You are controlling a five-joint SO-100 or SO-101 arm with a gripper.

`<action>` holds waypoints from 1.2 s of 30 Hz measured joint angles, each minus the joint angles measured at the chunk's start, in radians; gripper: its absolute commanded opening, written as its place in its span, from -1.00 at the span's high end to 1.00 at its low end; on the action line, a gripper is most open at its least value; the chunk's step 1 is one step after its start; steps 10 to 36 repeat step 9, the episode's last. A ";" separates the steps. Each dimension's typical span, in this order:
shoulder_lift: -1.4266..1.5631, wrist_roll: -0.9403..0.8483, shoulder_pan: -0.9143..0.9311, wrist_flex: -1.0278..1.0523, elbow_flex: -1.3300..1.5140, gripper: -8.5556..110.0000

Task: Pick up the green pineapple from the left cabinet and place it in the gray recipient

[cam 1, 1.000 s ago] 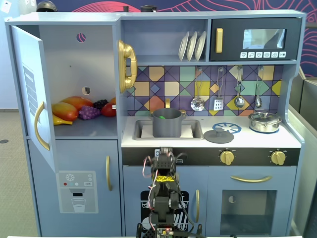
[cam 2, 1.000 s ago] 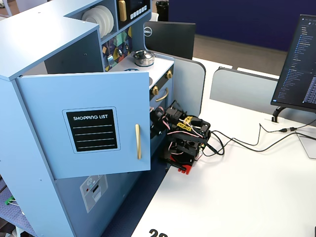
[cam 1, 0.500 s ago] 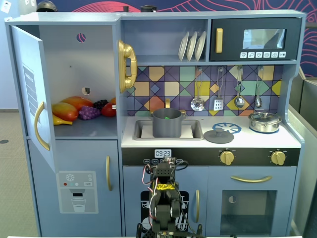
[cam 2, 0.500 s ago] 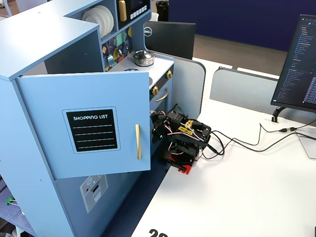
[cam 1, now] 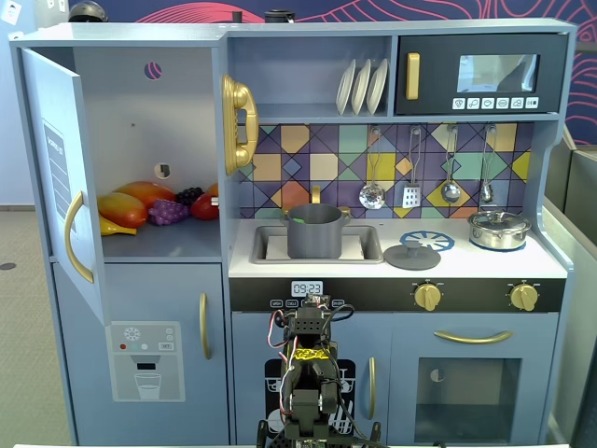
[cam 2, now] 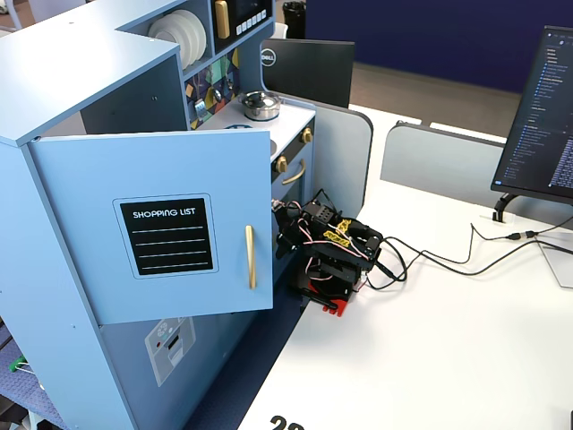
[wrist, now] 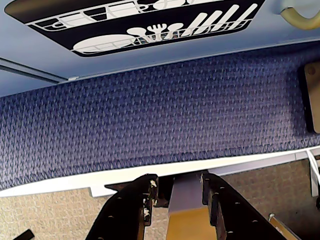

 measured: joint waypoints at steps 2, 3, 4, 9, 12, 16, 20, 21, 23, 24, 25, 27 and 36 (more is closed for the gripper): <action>0.000 0.000 0.000 0.000 0.000 0.82; 0.000 0.000 0.000 0.000 0.000 0.82; 0.000 0.000 0.000 0.000 0.000 0.82; 0.000 0.000 0.000 0.000 0.000 0.81; 0.000 0.000 0.000 0.000 0.000 0.81; 0.000 0.000 0.000 0.000 0.000 0.81; 0.000 0.000 0.000 0.000 0.000 0.81; 0.000 0.000 0.000 0.000 0.000 0.81; 0.000 0.000 0.000 0.000 0.000 0.81; 0.000 0.000 0.000 0.000 0.000 0.81; 0.000 0.000 0.000 0.000 0.000 0.81; 0.000 0.000 0.000 0.000 0.000 0.81; 0.000 0.000 0.000 0.000 0.000 0.81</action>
